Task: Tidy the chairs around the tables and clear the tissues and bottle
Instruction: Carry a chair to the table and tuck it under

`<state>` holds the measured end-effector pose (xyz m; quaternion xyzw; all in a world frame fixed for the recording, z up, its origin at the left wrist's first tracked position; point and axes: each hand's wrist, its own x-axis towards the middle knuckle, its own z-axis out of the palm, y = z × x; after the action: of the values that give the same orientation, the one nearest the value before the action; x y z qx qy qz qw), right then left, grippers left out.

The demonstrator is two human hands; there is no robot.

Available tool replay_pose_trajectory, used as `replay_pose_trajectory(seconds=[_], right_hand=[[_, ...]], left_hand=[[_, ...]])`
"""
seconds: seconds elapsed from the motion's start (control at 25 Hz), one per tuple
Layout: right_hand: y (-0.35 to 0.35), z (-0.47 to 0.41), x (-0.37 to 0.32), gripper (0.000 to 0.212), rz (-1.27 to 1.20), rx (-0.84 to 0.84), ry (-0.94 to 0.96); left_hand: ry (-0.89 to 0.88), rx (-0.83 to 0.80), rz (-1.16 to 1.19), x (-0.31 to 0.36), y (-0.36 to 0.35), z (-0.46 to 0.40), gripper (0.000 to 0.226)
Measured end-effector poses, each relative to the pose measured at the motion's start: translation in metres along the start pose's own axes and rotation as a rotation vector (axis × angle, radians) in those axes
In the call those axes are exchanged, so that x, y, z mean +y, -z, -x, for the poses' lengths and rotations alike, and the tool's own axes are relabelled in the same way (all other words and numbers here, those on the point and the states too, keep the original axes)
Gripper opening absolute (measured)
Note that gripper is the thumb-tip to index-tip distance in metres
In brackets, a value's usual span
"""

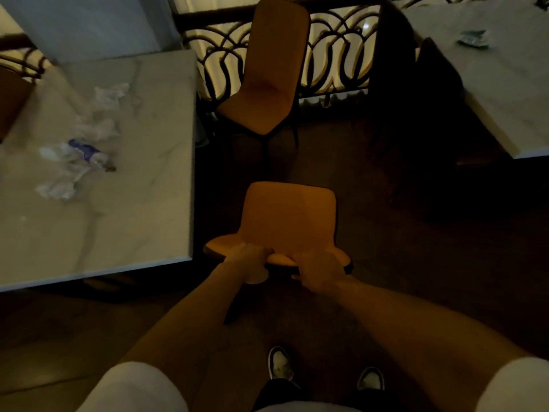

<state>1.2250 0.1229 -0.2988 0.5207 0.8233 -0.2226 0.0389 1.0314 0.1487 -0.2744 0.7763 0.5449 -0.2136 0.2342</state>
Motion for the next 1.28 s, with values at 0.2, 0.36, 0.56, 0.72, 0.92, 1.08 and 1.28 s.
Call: replay_pose_trajectory(seconds=[0.2, 0.36, 0.56, 0.72, 0.92, 1.08, 1.28], right_hand=[[0.001, 0.011, 0.025, 0.034, 0.001, -0.007, 0.116], [0.001, 0.020, 0.062, 0.039, 0.030, -0.032, 0.248], [0.019, 0.011, 0.105, 0.036, 0.121, -0.033, 0.388], [0.045, -0.012, 0.139, 0.038, 0.195, -0.067, 0.431], [0.085, -0.046, 0.175, 0.043, 0.292, -0.100, 0.482], [0.101, -0.062, 0.205, 0.050, 0.325, -0.191, 0.504], [0.114, -0.087, 0.241, 0.050, 0.374, -0.224, 0.610]], left_hand=[[0.097, -0.003, 0.066, 0.029, -0.010, 0.008, 0.039], [0.193, 0.008, 0.147, 0.069, -0.018, 0.009, 0.039], [0.273, 0.050, 0.204, 0.106, -0.010, -0.008, 0.036], [0.291, 0.128, 0.151, 0.122, 0.009, -0.033, 0.027], [0.303, 0.191, 0.158, 0.131, 0.038, -0.068, 0.024], [0.294, 0.137, 0.191, 0.146, 0.044, -0.100, 0.024], [0.368, 0.137, 0.240, 0.173, 0.058, -0.126, 0.023]])
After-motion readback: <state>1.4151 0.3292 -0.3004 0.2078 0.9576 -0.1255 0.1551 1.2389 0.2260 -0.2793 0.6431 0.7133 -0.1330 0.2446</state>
